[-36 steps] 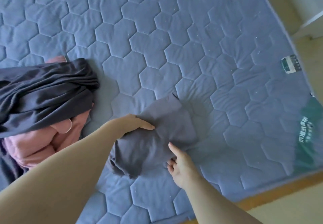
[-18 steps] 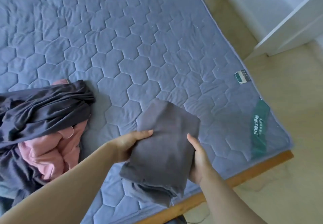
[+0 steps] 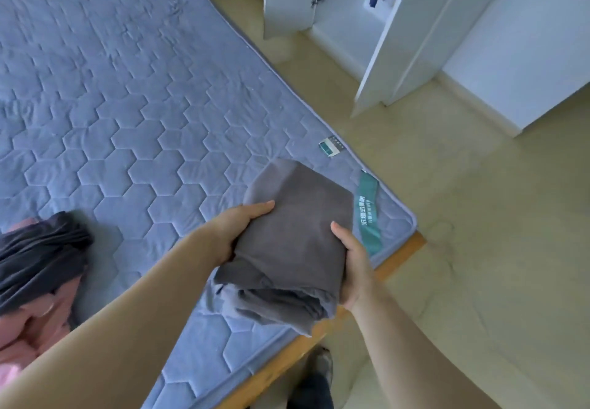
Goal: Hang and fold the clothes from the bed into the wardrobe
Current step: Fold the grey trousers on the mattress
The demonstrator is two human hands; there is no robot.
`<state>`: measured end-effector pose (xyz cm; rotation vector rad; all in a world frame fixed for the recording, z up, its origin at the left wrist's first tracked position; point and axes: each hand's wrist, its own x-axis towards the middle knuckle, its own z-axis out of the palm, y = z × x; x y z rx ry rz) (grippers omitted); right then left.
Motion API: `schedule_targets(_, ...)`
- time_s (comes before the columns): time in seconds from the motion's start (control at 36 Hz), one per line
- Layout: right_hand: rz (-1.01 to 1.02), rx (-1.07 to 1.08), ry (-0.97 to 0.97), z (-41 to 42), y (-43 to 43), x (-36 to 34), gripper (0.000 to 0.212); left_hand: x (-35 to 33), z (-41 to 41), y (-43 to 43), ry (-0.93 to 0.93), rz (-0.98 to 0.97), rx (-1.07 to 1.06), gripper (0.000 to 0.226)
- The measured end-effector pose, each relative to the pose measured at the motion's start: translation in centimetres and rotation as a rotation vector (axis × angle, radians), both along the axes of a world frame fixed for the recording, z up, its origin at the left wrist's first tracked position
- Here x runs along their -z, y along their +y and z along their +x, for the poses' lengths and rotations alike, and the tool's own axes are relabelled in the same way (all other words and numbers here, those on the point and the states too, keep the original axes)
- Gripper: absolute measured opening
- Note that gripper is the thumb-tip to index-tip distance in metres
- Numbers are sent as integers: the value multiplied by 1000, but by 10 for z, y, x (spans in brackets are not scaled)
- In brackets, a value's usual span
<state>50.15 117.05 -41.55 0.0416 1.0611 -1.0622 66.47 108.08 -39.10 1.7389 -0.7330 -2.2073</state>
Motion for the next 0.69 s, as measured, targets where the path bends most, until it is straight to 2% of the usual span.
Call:
schedule_targets(0.11,-48,32,25,-58,11,-18,55,-23,-62,8,25,-56,15,26)
schedule_targets(0.19,-102,33,82,-108,20,-37,44,-38,-113,15,23,-103,10,28)
schedule_targets(0.31,-157,48,126,-177,32,-59,63,-59,-186,26,53,-153,6,28)
schedule_targets(0.47,-228,89,115,-260,39,-79,45,-82,-270,24,99,-172,87,35)
schedule_targets(0.69,-206,147,128,-333,26,-81,44,-76,-349,0,123,-141,145,29)
